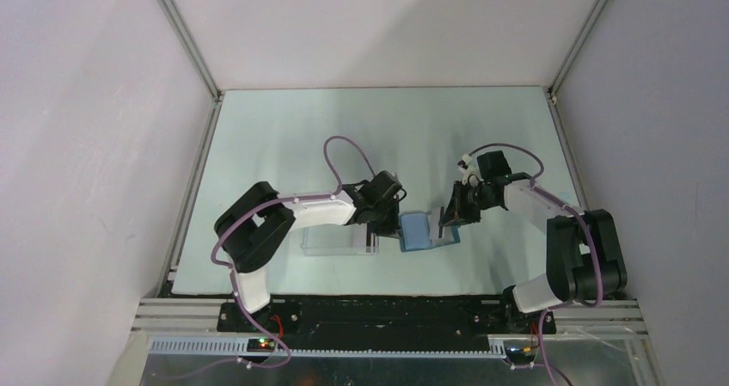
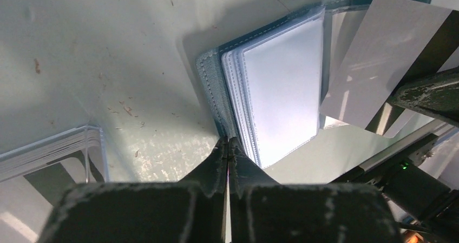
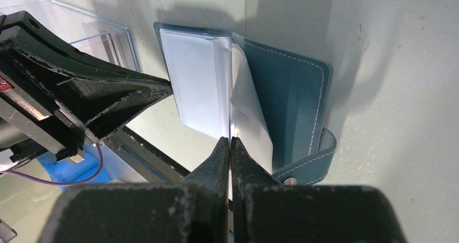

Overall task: Put the credit cards into the card holder
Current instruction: Insert the credit card into the card holder.

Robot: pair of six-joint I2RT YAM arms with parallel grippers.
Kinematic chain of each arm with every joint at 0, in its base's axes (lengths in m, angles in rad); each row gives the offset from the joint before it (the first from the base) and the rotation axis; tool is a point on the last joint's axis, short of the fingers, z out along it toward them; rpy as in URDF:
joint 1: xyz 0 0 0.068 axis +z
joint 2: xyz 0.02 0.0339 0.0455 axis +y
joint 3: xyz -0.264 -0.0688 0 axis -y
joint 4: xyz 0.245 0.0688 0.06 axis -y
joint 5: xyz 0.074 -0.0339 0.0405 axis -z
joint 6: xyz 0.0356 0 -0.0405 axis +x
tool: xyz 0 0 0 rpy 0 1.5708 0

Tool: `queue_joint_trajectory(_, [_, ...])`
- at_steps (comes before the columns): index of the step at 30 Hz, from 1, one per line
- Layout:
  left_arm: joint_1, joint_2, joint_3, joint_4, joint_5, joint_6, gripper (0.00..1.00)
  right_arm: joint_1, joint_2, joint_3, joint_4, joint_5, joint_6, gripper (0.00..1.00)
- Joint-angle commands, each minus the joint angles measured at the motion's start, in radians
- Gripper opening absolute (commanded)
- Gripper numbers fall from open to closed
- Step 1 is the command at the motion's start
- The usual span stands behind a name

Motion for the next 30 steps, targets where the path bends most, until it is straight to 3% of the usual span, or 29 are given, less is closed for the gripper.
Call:
queue_joint_trajectory(1, [-0.002, 0.034, 0.053, -0.088, -0.060, 0.057, 0.00, -0.010, 0.021, 0.037, 0.023, -0.038, -0.016, 0.00])
queue_joint_trajectory(20, [-0.003, 0.098, 0.122, -0.142, -0.042, 0.099, 0.00, -0.035, 0.098, 0.037, 0.030, -0.160, -0.015, 0.00])
queue_joint_trajectory(30, [-0.004, 0.106, 0.128, -0.142, -0.036, 0.103, 0.00, -0.014, 0.122, 0.036, -0.008, -0.126, -0.013, 0.00])
